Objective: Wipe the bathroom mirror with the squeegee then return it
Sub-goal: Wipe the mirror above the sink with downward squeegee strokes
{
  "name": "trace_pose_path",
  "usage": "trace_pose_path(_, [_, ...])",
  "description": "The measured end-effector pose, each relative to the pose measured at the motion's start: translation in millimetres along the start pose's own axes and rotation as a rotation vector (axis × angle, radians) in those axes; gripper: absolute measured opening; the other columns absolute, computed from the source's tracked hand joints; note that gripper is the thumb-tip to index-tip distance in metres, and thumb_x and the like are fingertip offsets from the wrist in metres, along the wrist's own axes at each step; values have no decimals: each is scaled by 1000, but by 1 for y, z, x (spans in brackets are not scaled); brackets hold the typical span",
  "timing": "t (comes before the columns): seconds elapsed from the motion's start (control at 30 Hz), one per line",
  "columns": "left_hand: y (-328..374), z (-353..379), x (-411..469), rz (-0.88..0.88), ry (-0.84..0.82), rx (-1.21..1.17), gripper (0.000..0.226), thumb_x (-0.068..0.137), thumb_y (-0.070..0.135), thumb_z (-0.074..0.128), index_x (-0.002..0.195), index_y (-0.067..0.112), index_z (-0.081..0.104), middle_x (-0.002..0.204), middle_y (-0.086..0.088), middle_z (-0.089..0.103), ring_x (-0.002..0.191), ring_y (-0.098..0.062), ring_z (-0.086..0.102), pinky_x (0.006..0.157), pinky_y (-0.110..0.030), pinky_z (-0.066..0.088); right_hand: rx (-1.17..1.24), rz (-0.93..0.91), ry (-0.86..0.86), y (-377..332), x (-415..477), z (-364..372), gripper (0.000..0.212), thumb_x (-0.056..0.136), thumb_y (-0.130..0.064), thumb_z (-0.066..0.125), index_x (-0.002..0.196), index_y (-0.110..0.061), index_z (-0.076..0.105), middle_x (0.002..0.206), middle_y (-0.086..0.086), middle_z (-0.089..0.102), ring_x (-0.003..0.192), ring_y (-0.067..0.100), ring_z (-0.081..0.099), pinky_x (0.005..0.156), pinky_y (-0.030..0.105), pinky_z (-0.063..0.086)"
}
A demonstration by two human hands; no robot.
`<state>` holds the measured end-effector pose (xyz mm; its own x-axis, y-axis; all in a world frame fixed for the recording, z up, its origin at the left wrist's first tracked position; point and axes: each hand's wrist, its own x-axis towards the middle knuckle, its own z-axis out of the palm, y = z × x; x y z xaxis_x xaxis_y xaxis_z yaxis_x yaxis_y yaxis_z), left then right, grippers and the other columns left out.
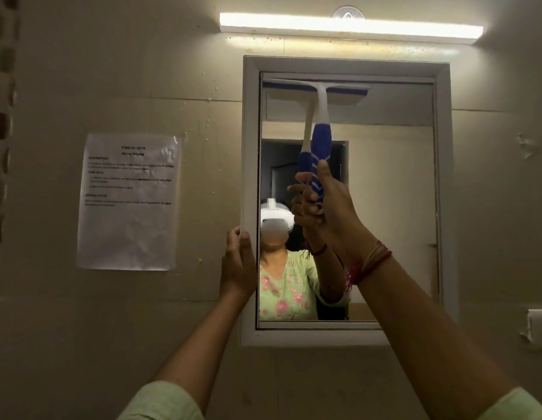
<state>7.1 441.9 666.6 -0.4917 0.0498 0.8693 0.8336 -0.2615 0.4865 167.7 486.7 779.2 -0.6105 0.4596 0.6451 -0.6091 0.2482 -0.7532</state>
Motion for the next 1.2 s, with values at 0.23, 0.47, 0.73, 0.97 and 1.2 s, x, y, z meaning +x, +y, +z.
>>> trace_pose_path(0.23, [-1,1,1,-4,-1,-18,48,94,46,22,104,6,47,70,15,45,65,2,48,55,-8,32,81,-13,45,6,-1,-2,47,98,-48,31,69,-16,50,55,-2,34,38,5,29,41,21,22])
trace_pose_path(0.47, [-2,0,1,-6,-11,-27,45,96,43,24,104,5,47,69,13,46,64,10,50,55,-1,33,-77,5,59,8,-10,0,51,99,-48,25,58,-19,32,59,1,19,47,10,16,41,22,18])
trace_pose_path(0.73, [-1,0,0,3,-12,-37,36,94,45,23,93,16,44,67,10,46,62,11,48,53,-3,34,-97,-12,90,24,-20,-7,50,99,-47,27,58,-19,34,55,-1,23,43,7,21,42,22,20])
trace_pose_path(0.97, [-2,0,1,-1,-7,-24,36,95,41,24,99,14,46,68,12,48,62,7,50,53,-2,32,38,36,84,36,-27,-15,44,97,-48,32,68,-19,46,55,-3,33,39,4,28,43,20,22])
trace_pose_path(1.2, [-1,0,1,-12,2,-24,41,94,43,24,102,11,48,72,14,49,67,4,49,57,-18,28,51,77,114,52,-47,-15,41,97,-44,36,72,-15,50,60,3,36,45,9,29,49,23,21])
